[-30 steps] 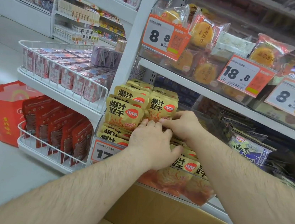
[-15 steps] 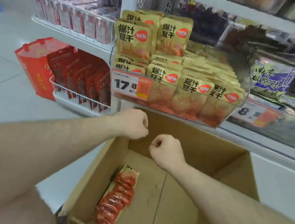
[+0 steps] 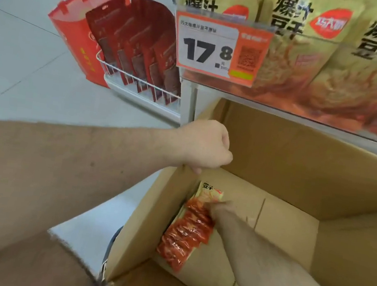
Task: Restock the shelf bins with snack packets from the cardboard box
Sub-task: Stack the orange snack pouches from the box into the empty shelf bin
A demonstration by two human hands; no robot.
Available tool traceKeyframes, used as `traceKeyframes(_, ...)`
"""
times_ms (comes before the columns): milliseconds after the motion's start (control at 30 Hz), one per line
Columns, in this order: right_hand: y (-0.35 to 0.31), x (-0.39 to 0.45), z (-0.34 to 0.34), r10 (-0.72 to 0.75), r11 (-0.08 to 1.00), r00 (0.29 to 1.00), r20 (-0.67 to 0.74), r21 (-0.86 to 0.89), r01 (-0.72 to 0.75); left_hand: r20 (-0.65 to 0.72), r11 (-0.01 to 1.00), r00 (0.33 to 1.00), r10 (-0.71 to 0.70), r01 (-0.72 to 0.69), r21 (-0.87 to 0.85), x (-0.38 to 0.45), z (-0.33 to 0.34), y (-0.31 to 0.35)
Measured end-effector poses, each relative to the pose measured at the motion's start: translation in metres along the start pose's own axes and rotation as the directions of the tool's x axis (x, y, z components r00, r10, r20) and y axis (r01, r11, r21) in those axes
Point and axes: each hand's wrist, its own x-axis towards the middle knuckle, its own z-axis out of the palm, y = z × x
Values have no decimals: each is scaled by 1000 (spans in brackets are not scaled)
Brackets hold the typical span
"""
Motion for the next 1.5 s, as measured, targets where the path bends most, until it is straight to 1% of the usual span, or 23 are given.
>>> traceKeyframes(100, 4, -1, -17, 13, 999, 998, -65, 49, -10, 19, 998, 1000, -23, 25, -66, 1, -1, 2)
traceKeyframes(167, 8, -5, -38, 29, 971, 999, -36, 240, -20, 98, 989, 993, -73, 85, -120, 1, 0, 3)
traceKeyframes(233, 14, -17, -61, 33, 848, 986, 164, 517, -115, 196, 978, 971, -137, 163, -127, -3, 0, 6)
traceKeyframes(267, 16, -23, -71, -22, 755, 963, 269, 636, -161, 218, 975, 963, -161, 189, -115, -5, 0, 7)
traceKeyframes(333, 16, -46, -88, -229, 593, 874, 429, 773, -224, 214, 971, 959, -186, 213, -111, -7, 2, 9)
traceKeyframes(367, 12, -60, -94, -328, 575, 820, 468, 788, -219, 206, 965, 959, -193, 224, -139, -9, 3, 10)
traceKeyframes(433, 0, -92, -96, -501, 599, 697, 513, 787, -148, 161, 942, 969, -190, 226, -249, -9, 5, 12)
traceKeyframes(500, -11, -101, -94, -595, 635, 566, 571, 766, -104, 56, 929, 981, -184, 193, -315, -7, 7, 11)
traceKeyframes(567, -19, -98, -95, -623, 660, 475, 621, 744, -107, -62, 966, 989, -138, 120, -231, -4, 7, 7)
traceKeyframes(600, -22, -90, -95, -616, 668, 471, 631, 735, -112, -108, 985, 990, -90, 72, -159, -3, 5, 6)
traceKeyframes(633, -23, -80, -94, -573, 687, 524, 630, 718, -112, -140, 996, 989, -37, 24, -91, -4, 3, 4)
traceKeyframes(667, -22, -67, -89, -475, 722, 645, 599, 684, -103, -156, 1000, 988, 7, -12, -29, -3, 2, 3)
traceKeyframes(700, -20, -51, -81, -334, 785, 789, 516, 615, -70, -165, 999, 986, 38, -33, 30, -2, 2, 0)
traceKeyframes(733, -16, -34, -69, -206, 860, 901, 383, 510, -21, -168, 995, 984, 57, -42, 86, 0, 2, -2)
traceKeyframes(767, -14, -20, -55, -123, 921, 960, 251, 390, 16, -166, 990, 984, 71, -49, 132, 2, 3, -4)
traceKeyframes(800, -13, -7, -41, -80, 953, 983, 163, 302, 27, -160, 985, 984, 79, -53, 162, 4, 5, -5)
traceKeyframes(900, -11, 21, -7, -24, 979, 993, 112, 204, 1, -152, 982, 986, 72, -43, 184, 12, 5, -8)
traceKeyframes(967, -6, 46, 12, -6, 997, 998, 68, 78, 1, -160, 982, 985, 65, -35, 185, 16, 5, -10)
traceKeyframes(1067, 5, 67, 24, -53, 998, 999, -13, -22, 53, -171, 975, 983, 73, -34, 219, 20, 6, -12)
traceKeyframes(1167, 4, 45, 3, -75, 988, 996, 37, 137, 70, -172, 975, 982, 77, -38, 219, 21, 7, -12)
traceKeyframes(1267, 12, 16, -36, -140, 940, 977, 163, 331, 80, -149, 979, 985, 82, -51, 197, 18, 5, -11)
traceKeyframes(1400, 28, -45, -100, -258, 856, 908, 331, 515, 55, -84, 995, 993, 80, -74, 71, 10, -3, -10)
traceKeyframes(1500, 34, -104, -147, -380, 774, 841, 386, 631, 60, -48, 997, 996, 70, -72, -41, -1, -8, -11)
